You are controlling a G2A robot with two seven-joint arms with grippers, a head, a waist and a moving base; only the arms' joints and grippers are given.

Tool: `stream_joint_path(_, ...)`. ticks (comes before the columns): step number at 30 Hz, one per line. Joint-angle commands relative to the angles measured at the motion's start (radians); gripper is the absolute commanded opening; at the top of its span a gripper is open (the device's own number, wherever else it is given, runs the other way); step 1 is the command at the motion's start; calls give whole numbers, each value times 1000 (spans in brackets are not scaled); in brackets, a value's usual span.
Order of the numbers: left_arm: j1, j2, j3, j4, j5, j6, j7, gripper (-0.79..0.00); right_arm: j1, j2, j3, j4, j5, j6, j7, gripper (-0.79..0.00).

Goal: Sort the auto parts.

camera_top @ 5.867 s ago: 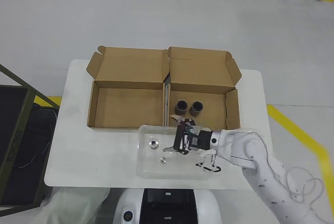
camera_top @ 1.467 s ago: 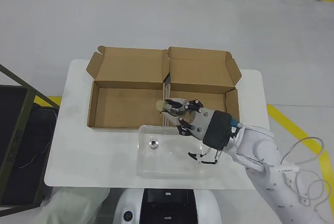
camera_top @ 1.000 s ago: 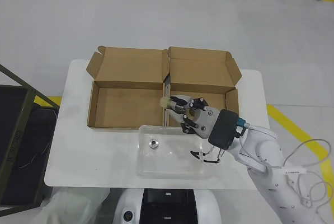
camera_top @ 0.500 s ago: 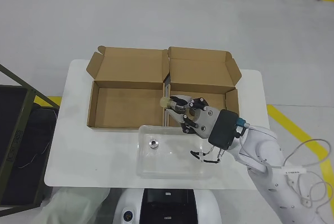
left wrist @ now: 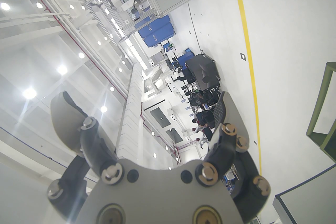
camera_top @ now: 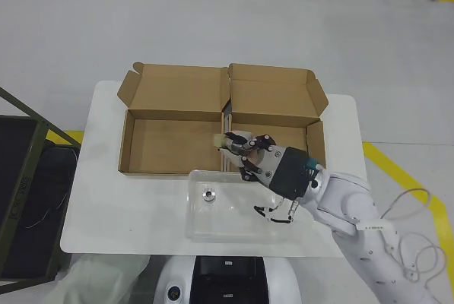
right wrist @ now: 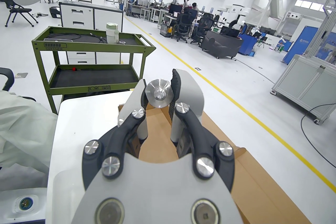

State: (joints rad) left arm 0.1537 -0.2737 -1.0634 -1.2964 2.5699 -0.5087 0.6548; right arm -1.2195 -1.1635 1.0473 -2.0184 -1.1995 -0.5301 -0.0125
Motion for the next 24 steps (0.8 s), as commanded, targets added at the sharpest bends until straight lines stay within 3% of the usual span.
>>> stream_joint_path(1, 0, 0, 0, 0, 0, 0, 0, 0, 30, -6, -19, 35, 24, 1, 14, -785)
stream_joint_path(12, 0, 0, 0, 0, 0, 0, 0, 0, 201, -54, -150, 278, 132, 32, 109, -785)
stream_joint_path(24, 0, 0, 0, 0, 0, 0, 0, 0, 402, -144, -336, 558, 236, 48, 159, -785)
